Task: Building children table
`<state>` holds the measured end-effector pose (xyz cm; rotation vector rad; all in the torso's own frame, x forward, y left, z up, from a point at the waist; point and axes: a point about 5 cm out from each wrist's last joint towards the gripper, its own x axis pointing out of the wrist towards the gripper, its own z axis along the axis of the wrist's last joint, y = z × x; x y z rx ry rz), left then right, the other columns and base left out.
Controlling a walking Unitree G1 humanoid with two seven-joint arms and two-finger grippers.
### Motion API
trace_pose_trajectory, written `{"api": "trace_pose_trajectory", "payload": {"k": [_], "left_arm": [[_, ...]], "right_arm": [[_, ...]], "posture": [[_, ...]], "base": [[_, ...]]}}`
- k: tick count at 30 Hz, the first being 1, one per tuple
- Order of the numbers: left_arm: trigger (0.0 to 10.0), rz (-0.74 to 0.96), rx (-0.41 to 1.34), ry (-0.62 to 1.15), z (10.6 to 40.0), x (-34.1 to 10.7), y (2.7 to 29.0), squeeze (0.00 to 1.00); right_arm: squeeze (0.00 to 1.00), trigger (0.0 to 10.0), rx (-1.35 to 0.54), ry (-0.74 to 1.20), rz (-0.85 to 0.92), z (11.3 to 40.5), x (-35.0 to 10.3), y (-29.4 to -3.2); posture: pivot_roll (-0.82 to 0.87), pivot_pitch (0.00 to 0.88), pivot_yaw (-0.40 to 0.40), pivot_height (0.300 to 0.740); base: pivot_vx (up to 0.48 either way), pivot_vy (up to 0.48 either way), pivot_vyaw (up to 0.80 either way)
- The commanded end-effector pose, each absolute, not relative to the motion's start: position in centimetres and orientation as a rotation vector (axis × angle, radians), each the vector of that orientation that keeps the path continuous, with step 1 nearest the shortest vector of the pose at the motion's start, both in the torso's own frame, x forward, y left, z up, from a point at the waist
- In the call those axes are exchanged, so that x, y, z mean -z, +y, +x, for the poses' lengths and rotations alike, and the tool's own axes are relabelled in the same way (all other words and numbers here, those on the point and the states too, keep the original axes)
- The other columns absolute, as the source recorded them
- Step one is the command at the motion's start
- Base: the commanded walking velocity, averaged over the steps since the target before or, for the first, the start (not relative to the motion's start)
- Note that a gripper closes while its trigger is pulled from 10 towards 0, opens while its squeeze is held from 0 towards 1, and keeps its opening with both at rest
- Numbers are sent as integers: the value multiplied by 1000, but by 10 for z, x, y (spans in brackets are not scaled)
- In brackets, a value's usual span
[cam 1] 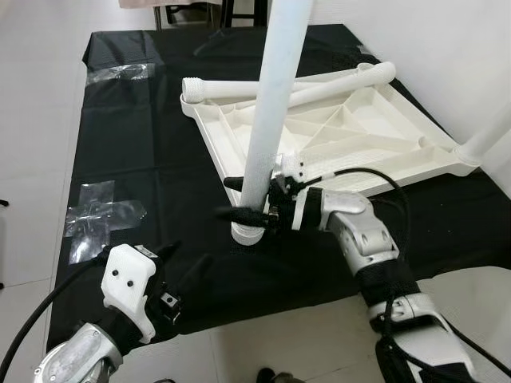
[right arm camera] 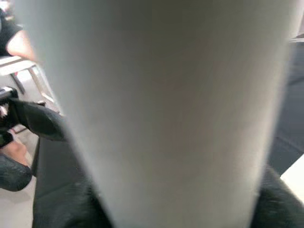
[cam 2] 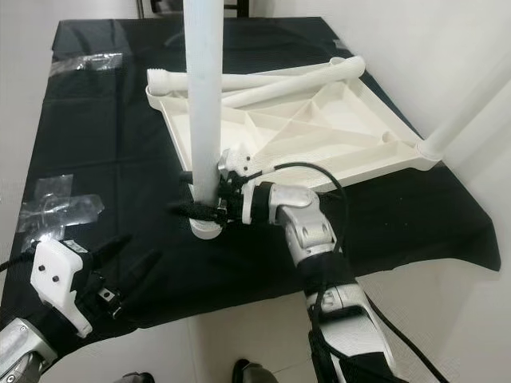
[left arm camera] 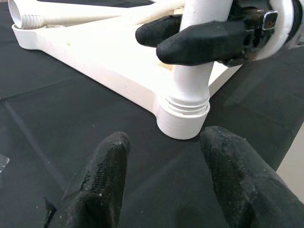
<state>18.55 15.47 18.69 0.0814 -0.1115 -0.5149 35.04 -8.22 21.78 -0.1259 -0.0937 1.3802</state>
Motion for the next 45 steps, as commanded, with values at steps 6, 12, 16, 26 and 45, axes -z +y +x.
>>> {"api": "trace_pose_trajectory", "payload": {"k": [6, 12, 16, 26, 45], "left_arm": [[10000, 71, 517, -91, 184, -182, 151, 0], [10000, 62, 519, -80, 181, -179, 151, 0], [10000, 63, 523, -71, 180, -179, 154, 0], [10000, 47, 554, -70, 185, -177, 149, 0], [10000, 55, 540, -86, 187, -179, 151, 0]], "right_arm": [[0, 0, -1435, -70, -123, 352, -213, -86], [0, 0, -964, -30, -164, 347, -181, -98], [0, 0, -555, 13, -243, 309, -151, -103], [0, 10000, -716, -13, -202, 310, -157, -80], [0, 10000, -1429, -128, -243, 336, -212, -70]], "posture": [[174, 206, -127, 740], [156, 217, -148, 740], [135, 238, -131, 740], [118, 219, -117, 740], [151, 209, -126, 740]], "base": [[0, 0, 0], [0, 0, 0], [0, 0, 0], [0, 0, 0], [0, 0, 0]]}}
